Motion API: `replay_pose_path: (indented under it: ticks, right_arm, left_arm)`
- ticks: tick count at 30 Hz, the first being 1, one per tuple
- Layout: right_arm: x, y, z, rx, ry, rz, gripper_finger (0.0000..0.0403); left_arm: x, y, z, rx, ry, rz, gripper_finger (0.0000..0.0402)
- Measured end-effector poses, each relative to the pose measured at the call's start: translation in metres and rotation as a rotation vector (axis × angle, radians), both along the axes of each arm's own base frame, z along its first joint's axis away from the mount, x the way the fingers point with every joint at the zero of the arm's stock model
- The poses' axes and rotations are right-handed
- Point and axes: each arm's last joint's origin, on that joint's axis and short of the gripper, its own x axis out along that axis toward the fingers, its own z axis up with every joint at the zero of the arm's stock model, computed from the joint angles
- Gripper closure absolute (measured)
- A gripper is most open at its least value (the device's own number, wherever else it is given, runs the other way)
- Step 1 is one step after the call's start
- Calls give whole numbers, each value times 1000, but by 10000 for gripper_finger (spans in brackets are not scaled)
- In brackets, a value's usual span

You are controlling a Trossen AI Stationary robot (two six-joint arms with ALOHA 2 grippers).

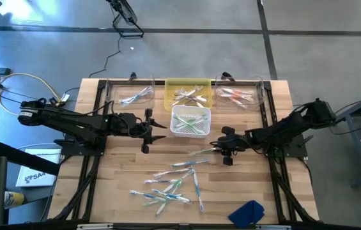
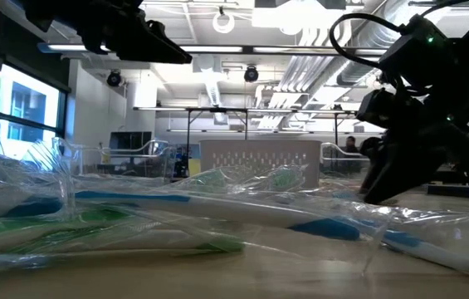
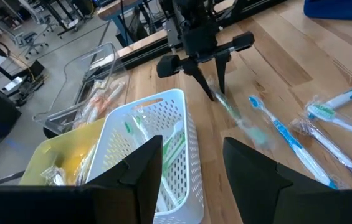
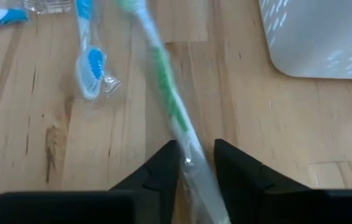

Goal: Pick & Place Toothbrushes
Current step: Put the green toothbrush into the white bin

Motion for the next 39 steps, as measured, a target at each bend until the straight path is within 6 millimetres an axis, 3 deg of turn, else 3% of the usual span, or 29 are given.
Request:
replay_pose_path:
  ticks: [9,30,39]
  right_arm:
    - [0,0,0,4,0,-3,383]
    - [3,10,5,14,-64,81,384]
    - [6,11,28,-3,-217,112,384]
  left_arm:
    - [0,0,0,0,0,0,238]
    - [1,0,2,-3,-21,1,238]
    - [1,0,3,-2,-34,11,238]
